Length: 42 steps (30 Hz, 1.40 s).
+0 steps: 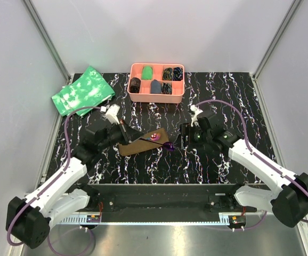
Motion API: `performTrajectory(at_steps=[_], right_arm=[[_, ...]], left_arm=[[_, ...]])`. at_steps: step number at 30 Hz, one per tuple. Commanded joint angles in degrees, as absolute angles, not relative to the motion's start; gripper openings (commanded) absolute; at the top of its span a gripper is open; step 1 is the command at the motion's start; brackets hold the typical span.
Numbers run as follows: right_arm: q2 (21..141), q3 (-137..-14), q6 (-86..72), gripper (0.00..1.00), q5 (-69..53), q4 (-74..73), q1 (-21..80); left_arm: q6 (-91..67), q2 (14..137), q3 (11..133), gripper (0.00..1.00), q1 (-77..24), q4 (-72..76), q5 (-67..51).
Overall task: Fold the napkin into a case and place the utensils inside
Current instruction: Pass from the left arm to the right
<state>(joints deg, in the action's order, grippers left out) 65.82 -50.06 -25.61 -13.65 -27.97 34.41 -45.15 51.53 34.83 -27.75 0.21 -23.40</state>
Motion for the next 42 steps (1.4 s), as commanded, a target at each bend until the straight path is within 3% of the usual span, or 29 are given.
performTrajectory(at_steps=[1, 4, 11, 18, 24, 25, 26, 28, 29, 31, 36, 39, 42], right_arm=[[64.2, -47.2, -35.9, 0.59, -18.8, -19.4, 31.9], [64.8, -44.6, -38.1, 0.51, -23.2, -13.8, 30.1], [67.7, -40.9, -38.8, 0.54, -28.5, -7.1, 29.7], [69.8, -39.2, -39.4, 0.52, -30.1, -3.5, 29.1], [71.6, -38.5, -40.1, 0.3, -31.9, -0.5, 28.4], [71.8, -38.8, -39.6, 0.14, -32.6, -0.5, 28.3], [72.2, -39.1, -39.1, 0.05, -32.8, -0.5, 28.1], [72.3, -39.5, -38.3, 0.0, -32.0, -0.5, 27.9], [72.4, -39.5, -38.1, 0.0, -31.6, -0.5, 27.3], [72.8, -41.2, -36.2, 0.0, -29.7, -2.5, 26.2], [74.9, -47.4, -28.3, 0.0, -26.9, -12.3, 22.8], [75.8, -50.9, -21.9, 0.0, -22.0, -19.1, 21.5], [76.6, -53.5, -16.5, 0.0, -18.9, -22.7, 20.6]], left_arm=[[-48.2, 50.0, 31.9, 0.0, -27.5, 5.4, -18.7], [-50.1, 49.5, 30.4, 0.0, -27.5, 7.8, -19.0], [-52.5, 48.9, 29.0, 0.0, -27.6, 10.5, -19.7], [-53.6, 48.7, 28.3, 0.0, -27.5, 12.0, -20.1], [-54.3, 48.9, 27.7, 0.0, -27.5, 12.9, -20.4], [-54.3, 48.9, 27.6, 0.0, -27.5, 12.9, -20.3], [-54.1, 49.2, 27.6, 0.0, -27.5, 13.0, -20.6], [-52.9, 49.7, 28.5, 0.0, -27.4, 10.9, -20.6], [-52.5, 50.3, 29.0, 0.01, -27.3, 9.5, -19.8], [-50.6, 50.6, 31.6, 0.28, -27.2, 1.1, -16.8], [-46.7, 50.5, 36.3, 0.5, -27.0, -13.0, -6.3], [-46.5, 51.2, 37.8, 0.52, -26.8, -20.4, 2.9], [-46.1, 52.8, 37.1, 0.36, -25.9, -22.0, 5.7]])
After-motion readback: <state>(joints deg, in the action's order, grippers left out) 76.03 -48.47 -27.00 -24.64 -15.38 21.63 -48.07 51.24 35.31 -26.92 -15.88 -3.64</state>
